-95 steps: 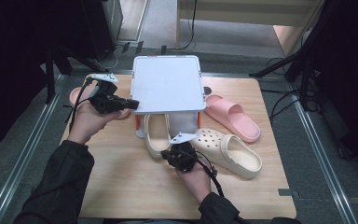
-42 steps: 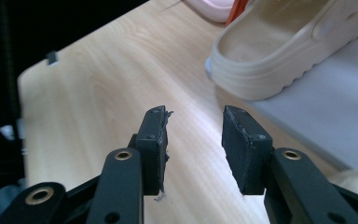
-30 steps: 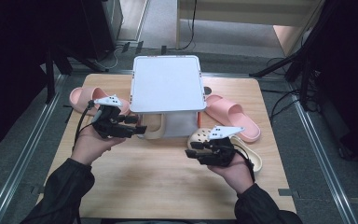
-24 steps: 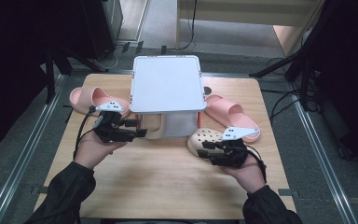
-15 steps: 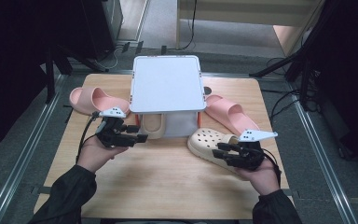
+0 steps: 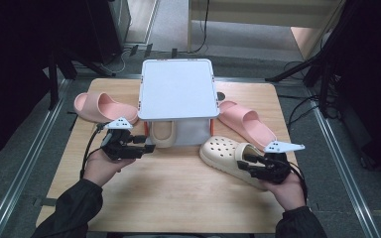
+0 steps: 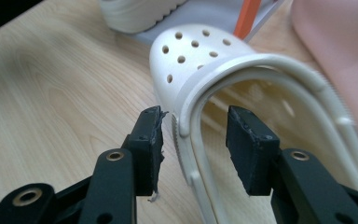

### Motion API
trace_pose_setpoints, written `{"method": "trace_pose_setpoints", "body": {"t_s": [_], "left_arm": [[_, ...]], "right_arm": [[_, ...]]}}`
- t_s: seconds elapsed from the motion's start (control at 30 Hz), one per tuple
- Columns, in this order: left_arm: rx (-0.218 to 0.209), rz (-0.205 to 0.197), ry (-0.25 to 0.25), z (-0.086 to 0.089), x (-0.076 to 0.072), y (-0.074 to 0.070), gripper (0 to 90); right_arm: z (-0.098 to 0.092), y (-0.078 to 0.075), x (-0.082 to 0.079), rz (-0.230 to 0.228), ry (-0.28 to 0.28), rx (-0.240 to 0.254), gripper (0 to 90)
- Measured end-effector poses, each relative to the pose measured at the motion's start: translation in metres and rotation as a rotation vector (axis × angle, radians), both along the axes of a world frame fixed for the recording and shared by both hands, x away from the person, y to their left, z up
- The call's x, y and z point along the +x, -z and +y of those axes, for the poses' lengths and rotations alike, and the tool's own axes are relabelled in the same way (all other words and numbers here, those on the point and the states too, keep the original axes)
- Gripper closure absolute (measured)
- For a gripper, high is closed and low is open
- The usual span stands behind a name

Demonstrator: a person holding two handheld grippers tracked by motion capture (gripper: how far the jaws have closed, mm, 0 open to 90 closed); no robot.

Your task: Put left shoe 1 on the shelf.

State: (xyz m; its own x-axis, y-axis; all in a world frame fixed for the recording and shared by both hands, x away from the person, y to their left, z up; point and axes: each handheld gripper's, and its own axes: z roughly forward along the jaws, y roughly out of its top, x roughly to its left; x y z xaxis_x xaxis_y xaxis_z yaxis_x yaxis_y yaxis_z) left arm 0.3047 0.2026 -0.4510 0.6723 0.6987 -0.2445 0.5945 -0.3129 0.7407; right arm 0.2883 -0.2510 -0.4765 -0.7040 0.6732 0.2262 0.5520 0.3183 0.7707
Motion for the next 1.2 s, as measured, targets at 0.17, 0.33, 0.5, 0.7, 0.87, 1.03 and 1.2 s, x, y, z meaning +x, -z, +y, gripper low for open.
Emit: {"method": "trace_pose_setpoints", "body": {"t_s": [0.17,0.33,0.5,0.7,0.87,1.03,1.2], "left_arm": [[-0.020,0.032,0.010,0.001,0.000,0.000,58.0],[0.001,0.045,0.003,0.000,0.000,0.002,58.9],[-0.009,0.060,0.006,-0.001,0.000,0.003,60.3],[-0.022,0.069,0.009,-0.001,-0.001,0.002,61.3],[-0.045,0.047,0.017,0.001,-0.006,0.000,66.4],[-0.036,0.044,0.011,0.000,-0.011,0.000,70.2],[-0.038,0.052,0.008,-0.004,-0.015,0.002,70.4]], "right_arm": [[0.008,0.011,0.014,0.068,-0.049,0.009,75.1],[0.006,0.006,0.017,0.071,-0.057,0.021,78.3],[0.004,-0.001,0.016,0.090,-0.043,0.068,78.5],[0.025,-0.012,0.007,0.073,-0.087,0.063,78.4],[0.043,-0.014,0.004,0.062,-0.125,0.068,78.4],[0.062,-0.015,0.003,0.065,-0.171,0.069,78.3],[0.088,-0.009,0.004,0.087,-0.194,0.041,78.1]]}}
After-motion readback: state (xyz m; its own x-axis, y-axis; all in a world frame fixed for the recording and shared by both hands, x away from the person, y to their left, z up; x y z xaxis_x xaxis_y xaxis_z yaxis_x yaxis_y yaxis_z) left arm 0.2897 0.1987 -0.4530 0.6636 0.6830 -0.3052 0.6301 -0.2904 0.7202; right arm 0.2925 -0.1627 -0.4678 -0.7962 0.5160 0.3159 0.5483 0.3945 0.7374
